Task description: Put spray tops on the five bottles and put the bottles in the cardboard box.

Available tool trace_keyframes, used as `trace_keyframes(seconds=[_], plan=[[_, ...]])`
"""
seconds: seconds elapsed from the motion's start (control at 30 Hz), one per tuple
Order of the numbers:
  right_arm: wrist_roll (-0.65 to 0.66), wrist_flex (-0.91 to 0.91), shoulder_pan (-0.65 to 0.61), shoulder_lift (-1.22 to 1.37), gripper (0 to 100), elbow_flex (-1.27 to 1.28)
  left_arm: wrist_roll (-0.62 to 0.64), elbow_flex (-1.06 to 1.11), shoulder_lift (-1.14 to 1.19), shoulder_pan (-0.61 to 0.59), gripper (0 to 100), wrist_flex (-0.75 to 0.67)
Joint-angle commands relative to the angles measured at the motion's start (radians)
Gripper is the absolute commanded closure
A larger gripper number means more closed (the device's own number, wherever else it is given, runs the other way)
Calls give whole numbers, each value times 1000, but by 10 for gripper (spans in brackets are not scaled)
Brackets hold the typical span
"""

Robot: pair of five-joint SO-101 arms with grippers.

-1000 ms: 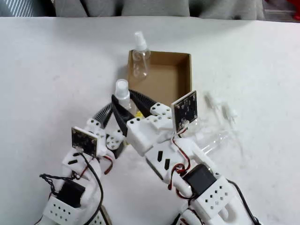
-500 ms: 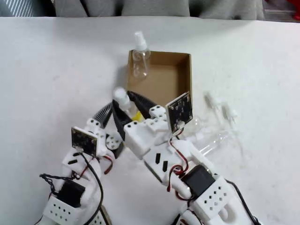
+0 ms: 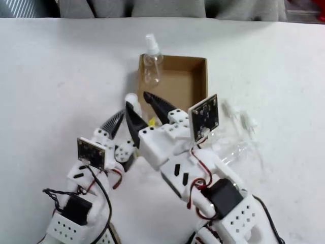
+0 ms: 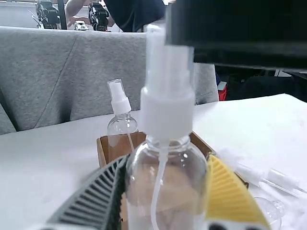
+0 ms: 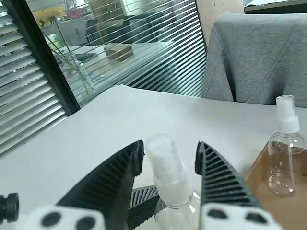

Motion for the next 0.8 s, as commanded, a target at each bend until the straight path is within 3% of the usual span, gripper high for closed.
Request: trace_keyframes(seconds=[0.0, 0.3, 0.47, 0.57, 0.77], plan=[[-2, 116, 10, -25, 854, -127, -12, -5, -24, -10, 897, 5], [-2, 375, 173, -136, 854, -164, -8, -5, -24, -33, 896, -3], [0, 507, 266, -242, 899, -17, -8, -5, -21, -127, 897, -163], [28, 486, 309, -303, 989, 133, -11, -18, -19, -147, 898, -209], [138, 297, 344, -455, 971, 529, -11, -172, -18, -147, 898, -146]])
